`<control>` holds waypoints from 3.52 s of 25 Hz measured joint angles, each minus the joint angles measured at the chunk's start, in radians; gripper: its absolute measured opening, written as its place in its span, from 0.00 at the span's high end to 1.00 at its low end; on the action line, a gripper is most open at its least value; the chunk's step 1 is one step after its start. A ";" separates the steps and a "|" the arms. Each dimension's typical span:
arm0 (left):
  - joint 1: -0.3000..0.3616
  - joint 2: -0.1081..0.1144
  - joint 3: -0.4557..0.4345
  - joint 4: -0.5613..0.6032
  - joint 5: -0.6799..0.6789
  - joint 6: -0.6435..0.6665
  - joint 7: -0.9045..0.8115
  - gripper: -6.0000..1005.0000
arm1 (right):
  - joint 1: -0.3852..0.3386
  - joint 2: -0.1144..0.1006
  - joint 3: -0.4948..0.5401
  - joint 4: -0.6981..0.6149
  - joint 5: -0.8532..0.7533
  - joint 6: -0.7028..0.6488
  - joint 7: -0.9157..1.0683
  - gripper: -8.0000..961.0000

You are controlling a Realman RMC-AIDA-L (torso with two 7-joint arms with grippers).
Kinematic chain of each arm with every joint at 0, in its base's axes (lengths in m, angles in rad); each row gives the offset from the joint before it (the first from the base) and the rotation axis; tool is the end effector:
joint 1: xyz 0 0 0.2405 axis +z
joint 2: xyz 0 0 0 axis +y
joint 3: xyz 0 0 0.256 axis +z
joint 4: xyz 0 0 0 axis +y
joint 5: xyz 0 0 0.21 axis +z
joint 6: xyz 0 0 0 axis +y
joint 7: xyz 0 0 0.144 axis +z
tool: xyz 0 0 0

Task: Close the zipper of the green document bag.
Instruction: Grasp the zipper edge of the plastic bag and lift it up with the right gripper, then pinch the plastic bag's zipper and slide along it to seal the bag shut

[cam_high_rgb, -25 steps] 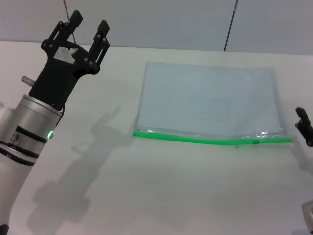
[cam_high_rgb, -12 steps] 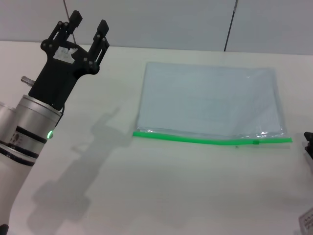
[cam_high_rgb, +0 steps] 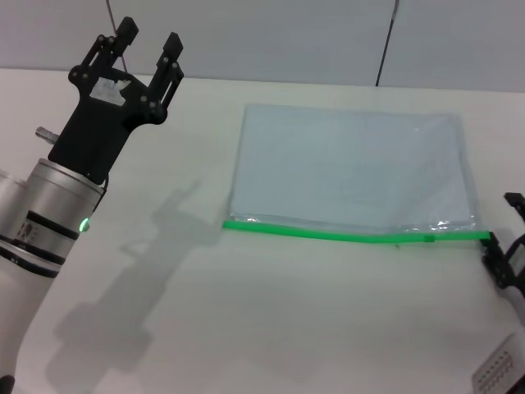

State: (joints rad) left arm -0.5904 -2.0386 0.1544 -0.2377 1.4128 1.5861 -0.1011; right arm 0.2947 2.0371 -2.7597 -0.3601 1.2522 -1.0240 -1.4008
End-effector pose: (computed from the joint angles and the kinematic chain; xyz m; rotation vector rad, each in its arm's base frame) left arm -0.2494 0.3313 -0.0117 -1.6721 -0.1967 -1.0591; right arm 0.3531 0.2736 -0.0626 -1.7810 -0.5517 -0.4576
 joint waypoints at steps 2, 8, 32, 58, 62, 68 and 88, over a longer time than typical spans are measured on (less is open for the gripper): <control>0.000 0.000 -0.002 0.000 0.000 0.000 0.000 0.41 | 0.005 0.000 -0.014 -0.012 -0.001 0.000 -0.013 0.15; 0.000 0.000 -0.001 0.000 0.000 0.000 -0.002 0.41 | 0.033 0.000 -0.045 -0.031 0.000 0.002 -0.021 0.15; -0.006 0.000 0.002 -0.008 0.003 0.000 -0.003 0.41 | 0.119 0.000 -0.042 -0.050 0.091 0.119 -0.081 0.53; -0.050 0.000 0.003 0.001 0.105 -0.116 0.027 0.41 | 0.151 0.000 -0.092 -0.090 0.084 0.134 -0.087 0.94; -0.077 -0.003 0.007 0.002 0.176 -0.194 0.090 0.41 | 0.161 0.000 -0.095 -0.111 0.084 0.133 -0.087 0.94; -0.128 -0.007 0.068 -0.014 0.262 -0.307 0.201 0.41 | 0.182 -0.001 -0.108 -0.136 0.082 0.134 -0.087 0.95; -0.161 -0.012 0.134 -0.123 0.320 -0.476 0.645 0.41 | 0.233 -0.003 -0.107 -0.197 0.084 0.123 -0.078 0.95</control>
State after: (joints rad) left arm -0.7510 -2.0510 0.2885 -0.3607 1.7324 1.1101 0.5435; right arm 0.5276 2.0340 -2.8667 -0.5575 1.3365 -0.9013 -1.4790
